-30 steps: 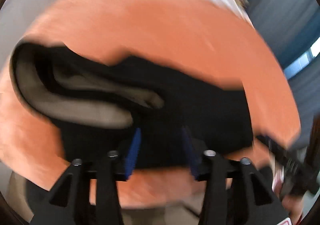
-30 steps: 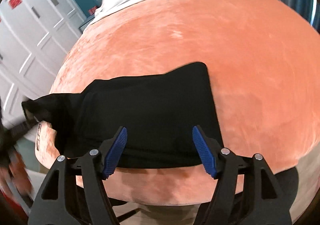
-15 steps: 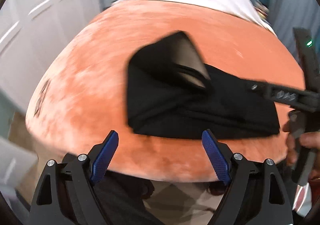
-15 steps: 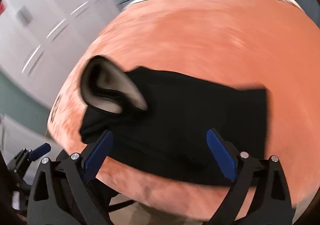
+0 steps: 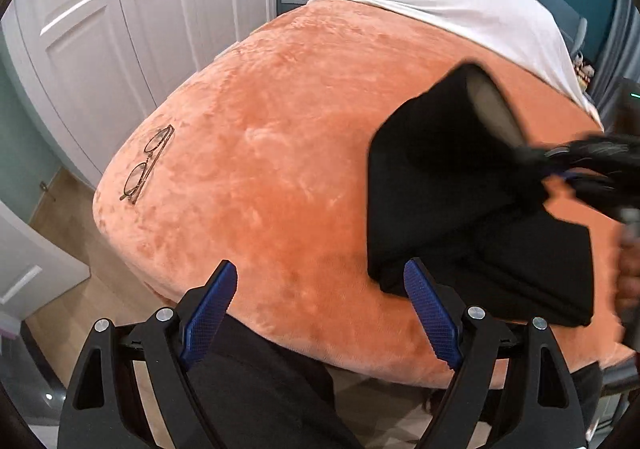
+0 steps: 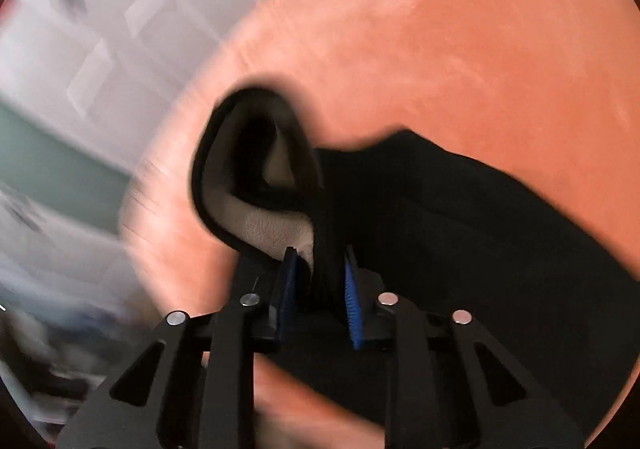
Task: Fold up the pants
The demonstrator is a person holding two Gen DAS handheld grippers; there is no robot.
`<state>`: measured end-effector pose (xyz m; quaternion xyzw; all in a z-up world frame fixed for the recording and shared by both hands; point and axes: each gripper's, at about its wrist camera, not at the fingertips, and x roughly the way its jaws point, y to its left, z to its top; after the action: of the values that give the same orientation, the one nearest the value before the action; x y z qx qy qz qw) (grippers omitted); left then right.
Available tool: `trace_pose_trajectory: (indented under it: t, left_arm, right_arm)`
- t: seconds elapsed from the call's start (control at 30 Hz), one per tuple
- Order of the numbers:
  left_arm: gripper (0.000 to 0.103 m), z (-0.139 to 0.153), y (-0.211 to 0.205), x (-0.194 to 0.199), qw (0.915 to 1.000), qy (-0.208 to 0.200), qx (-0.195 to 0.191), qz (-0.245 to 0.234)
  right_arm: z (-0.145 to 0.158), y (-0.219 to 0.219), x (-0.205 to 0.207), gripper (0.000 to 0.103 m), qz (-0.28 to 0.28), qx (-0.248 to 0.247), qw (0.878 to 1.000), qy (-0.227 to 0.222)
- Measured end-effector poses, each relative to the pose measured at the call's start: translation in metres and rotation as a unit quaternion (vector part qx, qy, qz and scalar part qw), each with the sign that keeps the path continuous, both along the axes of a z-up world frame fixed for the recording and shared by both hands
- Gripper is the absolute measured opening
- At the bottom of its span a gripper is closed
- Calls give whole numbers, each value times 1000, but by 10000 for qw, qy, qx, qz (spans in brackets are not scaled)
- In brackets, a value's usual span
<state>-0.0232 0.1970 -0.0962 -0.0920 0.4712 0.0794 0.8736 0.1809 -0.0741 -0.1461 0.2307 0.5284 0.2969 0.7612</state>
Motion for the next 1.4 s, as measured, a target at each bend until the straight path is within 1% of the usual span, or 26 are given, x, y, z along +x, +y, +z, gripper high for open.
trace_pose_trajectory:
  t: [0.03,0.1,0.13,0.2,0.23,0.3,0.33,0.37,0.43,0.57,0.67,0.73,0.77,0.83,0.9,0.97,1.03,1.07,1.1,1.13,1.17,1.23,1.27,1.3,1.37,1.4]
  left_arm:
    - [83,0,0,3,10000,-29,-56,12]
    - [83,-3,-2,7,9999,-32,-108,-2]
    - [83,-6,-4,10,9999,-5,-105,-23]
    - [83,-11,-13,18,9998,87,-101,-126]
    - [83,-12,-17,22,9998,122,-82,-148]
    - [83,-12,-23,27,9997,132,-89,-183]
    - [83,-13,-25,28,9997,154,-93,-169]
    - [83,-13,-25,29,9996,178,-151,-154]
    - [83,-15,-25,30,9991,261,-296,-120]
    - [83,-20,-20,27,9988,379,-295,-75]
    - [83,-28,-18,24,9986,502,-187,-20]
    - [83,-35,-15,24,9976,629,-270,45]
    - [83,-37,-15,23,9973,665,-304,71]
    - [83,-37,-12,23,9967,716,-361,94]
    - [83,-31,-8,22,9975,595,-362,111]
    - [85,-28,-4,22,9982,493,-332,126]
    - [85,-31,-4,27,9976,537,-417,151]
    - [85,-33,-4,30,9970,592,-480,155]
    - [85,-34,-5,32,9964,634,-546,151]
    - [85,-35,-6,34,9959,632,-641,122]
    - [85,-34,-7,35,9959,609,-653,112]
    - [85,-37,-10,37,9963,593,-612,69]
    - [85,-40,-13,39,9962,636,-598,33]
    - [85,-45,-16,43,9955,738,-599,-26]
    - [85,-50,-23,48,9941,886,-609,-112]
    - [85,-50,-27,49,9940,888,-623,-164]
  right_arm:
    - [15,-25,-9,3,-328,454,9984,26]
    - [25,-76,-31,3,-969,691,9929,-15]
    - [21,-89,-37,3,-1162,441,9922,-55]
    - [-2,-109,-48,10,-1389,-705,9878,21]
    - [-20,-112,-53,15,-1388,-1470,9790,246]
    - [-37,-106,-65,23,-1164,-1895,9746,276]
    - [-38,-102,-68,41,-1090,-1886,9758,206]
    - [-36,-96,-70,66,-1057,-1872,9766,89]
    - [-27,-80,-77,75,-909,-1742,9798,-381]
    - [-24,-50,-72,75,-175,-2027,9772,-606]
    - [-38,-41,-64,75,202,-1222,9923,22]
    - [-58,-29,-59,72,237,-1002,9940,368]
    - [-67,-19,-54,44,292,-1127,9925,368]
    - [-70,2,-44,3,507,-1255,9897,466]
    - [-39,9,-33,3,581,-1168,9914,134]
    - [21,10,-12,3,541,-1296,9876,-698]
    - [40,2,15,9,354,-1614,9805,-1063]
    - [33,-3,29,35,325,-2015,9734,-1041]
    - [15,-13,44,47,126,-2782,9564,-877]
    - [5,-24,46,50,-93,-3166,9452,-789]
    - [-2,-38,43,50,-205,-3171,9457,-690]
    - [-8,-68,26,49,-409,-2436,9676,-518]
    - [-12,-81,17,49,-514,-2197,9730,-486]
    - [-17,-89,9,49,-568,-2139,9740,-479]
    - [-26,-94,-7,50,-472,-2511,9648,-619]
    - [-34,-96,-12,50,-295,-2470,9673,-505]
